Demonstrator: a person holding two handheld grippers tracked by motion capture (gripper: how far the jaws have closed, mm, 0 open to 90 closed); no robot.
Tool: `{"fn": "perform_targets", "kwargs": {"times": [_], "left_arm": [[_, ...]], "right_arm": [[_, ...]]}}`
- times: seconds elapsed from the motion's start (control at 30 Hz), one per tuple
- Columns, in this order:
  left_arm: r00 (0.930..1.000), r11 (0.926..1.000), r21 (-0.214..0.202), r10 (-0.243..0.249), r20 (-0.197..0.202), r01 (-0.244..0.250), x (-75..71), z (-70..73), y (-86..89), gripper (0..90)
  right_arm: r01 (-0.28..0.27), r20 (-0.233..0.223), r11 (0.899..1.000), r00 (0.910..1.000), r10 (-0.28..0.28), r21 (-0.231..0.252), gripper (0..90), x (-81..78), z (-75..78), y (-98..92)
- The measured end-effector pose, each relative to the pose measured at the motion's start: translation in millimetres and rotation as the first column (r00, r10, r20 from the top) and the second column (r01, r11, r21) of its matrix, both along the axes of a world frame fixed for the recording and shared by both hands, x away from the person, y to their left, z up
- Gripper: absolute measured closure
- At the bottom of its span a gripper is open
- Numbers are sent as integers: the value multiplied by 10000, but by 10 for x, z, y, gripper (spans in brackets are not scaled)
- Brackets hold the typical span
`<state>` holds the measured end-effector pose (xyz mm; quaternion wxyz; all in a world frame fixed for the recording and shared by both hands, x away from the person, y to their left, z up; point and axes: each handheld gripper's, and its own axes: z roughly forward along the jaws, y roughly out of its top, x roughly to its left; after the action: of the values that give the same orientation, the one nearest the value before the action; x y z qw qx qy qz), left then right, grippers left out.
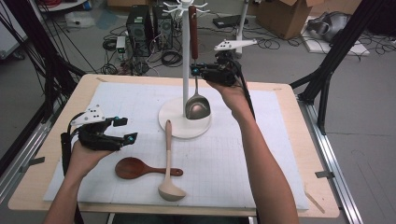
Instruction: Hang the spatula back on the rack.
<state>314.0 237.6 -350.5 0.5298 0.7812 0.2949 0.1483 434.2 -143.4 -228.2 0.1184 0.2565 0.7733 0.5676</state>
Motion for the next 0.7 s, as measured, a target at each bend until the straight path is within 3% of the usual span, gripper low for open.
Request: {"fn": "perform_targets", "kwargs": {"times": [0.23, 0.57, 0.7], "left_arm": [[10000, 9999, 90, 68, 5, -68, -18, -51, 11, 265], [9996, 9996, 69, 266, 32, -266, -43, -112, 40, 255], [9994, 9994, 69, 347, -8, -347, -48, -139, 63, 247]], "right_arm": [[-102, 24, 9998, 9999, 101, 178, 770, -47, -23, -128], [-984, -49, 9941, 9951, 987, 456, 765, -131, -32, -219], [-1236, -67, 9908, 9922, 1242, 547, 801, -159, -13, -230]]}}
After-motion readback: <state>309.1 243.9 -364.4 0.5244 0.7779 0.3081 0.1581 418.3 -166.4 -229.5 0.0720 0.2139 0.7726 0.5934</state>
